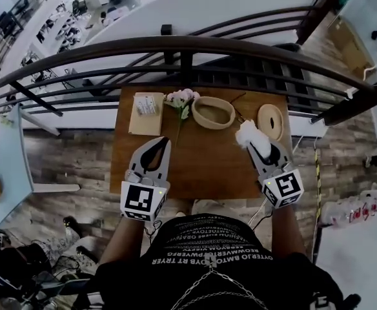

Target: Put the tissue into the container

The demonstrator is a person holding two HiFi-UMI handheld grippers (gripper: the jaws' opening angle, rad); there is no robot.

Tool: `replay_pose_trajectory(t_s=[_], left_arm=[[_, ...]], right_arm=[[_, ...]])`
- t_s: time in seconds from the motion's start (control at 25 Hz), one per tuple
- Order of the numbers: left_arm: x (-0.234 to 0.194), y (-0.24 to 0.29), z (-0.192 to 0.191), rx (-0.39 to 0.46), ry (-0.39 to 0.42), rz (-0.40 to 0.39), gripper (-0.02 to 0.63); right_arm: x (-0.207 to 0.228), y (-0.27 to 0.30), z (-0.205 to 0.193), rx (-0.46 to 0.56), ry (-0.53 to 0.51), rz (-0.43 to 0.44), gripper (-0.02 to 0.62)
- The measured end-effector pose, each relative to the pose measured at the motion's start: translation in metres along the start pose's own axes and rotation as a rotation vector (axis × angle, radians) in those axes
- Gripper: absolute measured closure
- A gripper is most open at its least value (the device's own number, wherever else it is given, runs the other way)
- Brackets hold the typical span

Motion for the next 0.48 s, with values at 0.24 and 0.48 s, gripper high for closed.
replay_pose_trajectory(t_s=[0.24,0.48], left_arm=[[-0.016,0.030,-0.004,-0.032,-0.013,0.024,0.575],[-0.031,0.040,-0.007,-0.072,-0.030,0.076,0.575]], right_arm=[[0.022,0.055,-0.027,-0.061,0.021,0.040,0.471],[0.033,0.124,-0.080,-0.178,0.088,0.077,0.472]])
Point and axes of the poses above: the fingertips, and each gripper's own axes: y forward along the fingers, x to its right, z out of its top, the point moved 7 cm from there along -y, backward along the fingers, and after that the axes turned 14 degrees about -z, right-handed, at the moved point
